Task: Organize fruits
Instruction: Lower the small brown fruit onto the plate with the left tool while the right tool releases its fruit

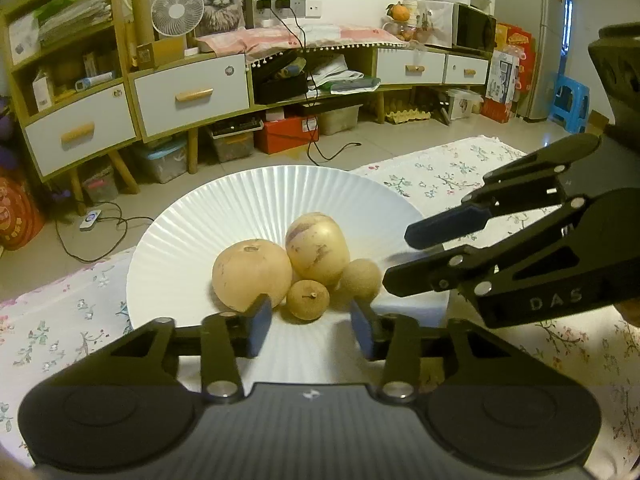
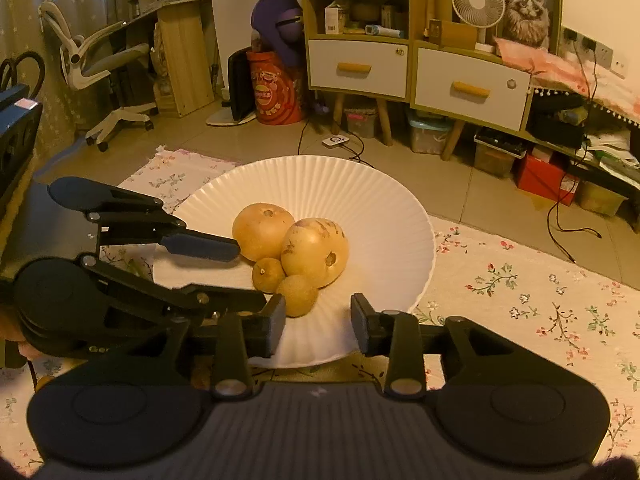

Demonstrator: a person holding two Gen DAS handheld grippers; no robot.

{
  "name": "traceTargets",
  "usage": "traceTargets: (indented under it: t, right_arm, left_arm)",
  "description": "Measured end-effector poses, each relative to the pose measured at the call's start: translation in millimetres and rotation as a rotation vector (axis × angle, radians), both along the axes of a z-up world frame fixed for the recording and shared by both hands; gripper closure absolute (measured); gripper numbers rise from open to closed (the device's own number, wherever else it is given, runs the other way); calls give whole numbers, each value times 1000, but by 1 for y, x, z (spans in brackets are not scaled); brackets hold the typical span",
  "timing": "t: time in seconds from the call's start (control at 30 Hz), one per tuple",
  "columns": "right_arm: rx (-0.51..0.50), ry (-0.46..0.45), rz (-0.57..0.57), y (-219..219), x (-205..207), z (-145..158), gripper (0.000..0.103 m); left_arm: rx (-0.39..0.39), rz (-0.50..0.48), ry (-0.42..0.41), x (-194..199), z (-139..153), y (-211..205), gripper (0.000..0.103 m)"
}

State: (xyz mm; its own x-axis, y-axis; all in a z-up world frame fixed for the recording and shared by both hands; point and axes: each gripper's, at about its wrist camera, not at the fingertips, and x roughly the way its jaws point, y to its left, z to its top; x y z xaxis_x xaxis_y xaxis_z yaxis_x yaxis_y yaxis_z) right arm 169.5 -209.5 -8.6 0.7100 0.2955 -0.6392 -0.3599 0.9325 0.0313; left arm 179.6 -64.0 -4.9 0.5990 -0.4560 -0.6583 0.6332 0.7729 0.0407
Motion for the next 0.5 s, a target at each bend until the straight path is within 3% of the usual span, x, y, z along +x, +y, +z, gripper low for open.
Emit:
traceTargets:
  t: [0.43, 0.5]
  right_arm:
    - [-10, -20, -5, 1, -23, 20, 44]
    - [-8, -22, -5, 1, -28, 22, 42]
  left_arm:
    - [6, 2, -6, -24, 17, 8, 38]
    - [11, -2, -8, -29, 19, 10, 29]
